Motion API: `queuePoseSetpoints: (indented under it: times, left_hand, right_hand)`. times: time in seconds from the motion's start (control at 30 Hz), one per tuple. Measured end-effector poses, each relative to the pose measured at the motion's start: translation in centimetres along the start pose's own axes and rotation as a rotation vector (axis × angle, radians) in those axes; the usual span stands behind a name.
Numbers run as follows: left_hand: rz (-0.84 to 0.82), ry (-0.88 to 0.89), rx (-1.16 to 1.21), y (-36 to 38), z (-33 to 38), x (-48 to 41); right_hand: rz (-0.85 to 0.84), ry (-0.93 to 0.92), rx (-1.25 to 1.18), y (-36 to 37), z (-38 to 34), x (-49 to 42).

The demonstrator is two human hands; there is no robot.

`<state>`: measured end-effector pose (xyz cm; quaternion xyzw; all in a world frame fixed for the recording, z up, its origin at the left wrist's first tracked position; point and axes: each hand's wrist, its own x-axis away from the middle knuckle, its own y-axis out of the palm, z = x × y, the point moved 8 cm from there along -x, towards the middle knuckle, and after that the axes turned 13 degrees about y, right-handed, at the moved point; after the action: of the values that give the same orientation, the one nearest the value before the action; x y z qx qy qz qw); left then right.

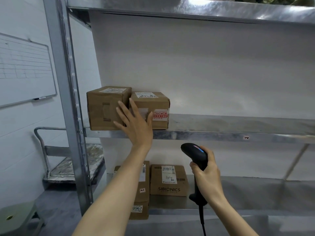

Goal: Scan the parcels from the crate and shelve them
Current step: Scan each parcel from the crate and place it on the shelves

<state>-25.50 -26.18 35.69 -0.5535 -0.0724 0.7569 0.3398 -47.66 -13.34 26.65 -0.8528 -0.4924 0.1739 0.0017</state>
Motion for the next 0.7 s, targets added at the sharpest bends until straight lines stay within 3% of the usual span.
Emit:
queuePoseSetpoints:
  times: [0.33,0.7]
  left_hand:
    - [-0.095,0.009,-0.077,0.0,-0.7,-0.1]
    - [-0.204,0.153,0.071,-2.8,-1.8,3.6]
  right_hand:
    - [-0.005,-0.009,0.002,-0.4,-0.6,0.6]
    - [-0.082,-0.069,-0.018,0.1,-3.1,3.9]
